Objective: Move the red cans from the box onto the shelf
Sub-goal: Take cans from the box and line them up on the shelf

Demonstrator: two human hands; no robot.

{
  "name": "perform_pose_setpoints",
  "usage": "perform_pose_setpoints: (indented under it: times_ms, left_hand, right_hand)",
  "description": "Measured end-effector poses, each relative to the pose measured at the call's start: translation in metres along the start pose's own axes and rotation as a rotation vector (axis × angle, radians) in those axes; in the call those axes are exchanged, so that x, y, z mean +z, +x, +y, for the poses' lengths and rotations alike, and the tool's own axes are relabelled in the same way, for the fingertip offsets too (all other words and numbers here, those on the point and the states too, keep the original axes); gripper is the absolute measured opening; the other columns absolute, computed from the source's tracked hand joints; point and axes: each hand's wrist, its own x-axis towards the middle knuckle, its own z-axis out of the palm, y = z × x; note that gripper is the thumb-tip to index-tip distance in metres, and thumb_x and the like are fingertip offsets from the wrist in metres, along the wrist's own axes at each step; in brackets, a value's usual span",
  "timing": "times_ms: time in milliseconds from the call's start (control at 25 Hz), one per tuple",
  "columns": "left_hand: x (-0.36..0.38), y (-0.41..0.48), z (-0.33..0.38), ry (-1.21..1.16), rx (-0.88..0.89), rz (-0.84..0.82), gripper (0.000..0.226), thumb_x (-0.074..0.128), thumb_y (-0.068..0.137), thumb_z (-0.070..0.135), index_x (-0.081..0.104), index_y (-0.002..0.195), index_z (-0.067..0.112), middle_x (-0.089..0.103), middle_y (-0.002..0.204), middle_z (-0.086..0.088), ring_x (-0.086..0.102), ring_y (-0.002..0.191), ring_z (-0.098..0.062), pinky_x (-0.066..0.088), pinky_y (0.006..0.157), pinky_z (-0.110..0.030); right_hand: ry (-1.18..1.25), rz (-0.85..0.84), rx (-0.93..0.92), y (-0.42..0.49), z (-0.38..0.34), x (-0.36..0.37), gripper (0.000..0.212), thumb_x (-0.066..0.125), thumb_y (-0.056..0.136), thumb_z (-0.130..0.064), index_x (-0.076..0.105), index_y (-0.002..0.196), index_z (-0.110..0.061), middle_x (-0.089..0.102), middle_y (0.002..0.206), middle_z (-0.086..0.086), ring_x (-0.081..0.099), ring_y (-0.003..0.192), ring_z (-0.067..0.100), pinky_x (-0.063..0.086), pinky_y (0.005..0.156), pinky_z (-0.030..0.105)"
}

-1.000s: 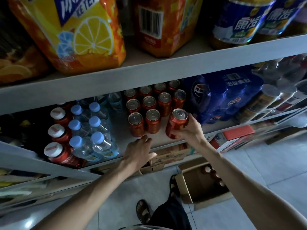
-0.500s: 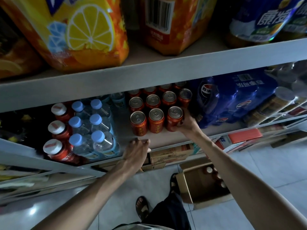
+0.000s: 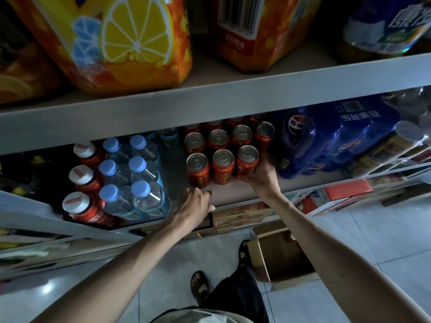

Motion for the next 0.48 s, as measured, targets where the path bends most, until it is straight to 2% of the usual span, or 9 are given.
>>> perform_pose_setpoints:
  times_ms: [120,240,400,480]
  left_hand:
    - [0.001,-0.001,0.0,0.012,0.006,0.0,0.043,0.057,0.093,0.044,0.06,0.126,0.017,0.07,0.107,-0.017,0.065,0.104,-0.033,0.055,0.085,-0.042]
    - [0.0,0.0,-0.001,0.016,0.011,-0.013,0.047,0.055,0.093,0.045,0.057,0.13,0.016,0.069,0.112,-0.015,0.065,0.106,-0.029,0.054,0.088,-0.041]
    - [-0.001,-0.001,0.001,0.028,0.001,-0.016,0.045,0.054,0.094,0.045,0.057,0.13,0.017,0.068,0.113,-0.015,0.062,0.109,-0.031,0.053,0.088,-0.04]
    - [-0.003,-0.001,0.002,0.042,-0.007,-0.02,0.044,0.055,0.094,0.044,0.057,0.129,0.018,0.067,0.114,-0.015,0.061,0.11,-0.033,0.051,0.088,-0.04]
  right_hand:
    - [-0.05,0.013,-0.016,0.0,0.002,0.002,0.093,0.093,0.054,-0.033,0.043,0.133,-0.025,0.066,0.123,0.001,0.064,0.107,0.021,0.047,0.084,0.028]
    - [-0.026,-0.047,0.0,0.003,0.007,0.0,0.091,0.092,0.056,-0.04,0.043,0.132,-0.034,0.064,0.121,-0.009,0.06,0.103,0.009,0.045,0.083,0.022]
    - [0.019,-0.058,0.004,0.002,0.012,0.0,0.08,0.09,0.06,-0.039,0.045,0.127,-0.039,0.058,0.107,-0.029,0.057,0.101,-0.002,0.039,0.075,0.001]
    - [0.022,-0.052,0.008,0.003,0.013,0.002,0.079,0.091,0.06,-0.034,0.048,0.127,-0.034,0.058,0.106,-0.028,0.057,0.1,-0.004,0.038,0.069,-0.006]
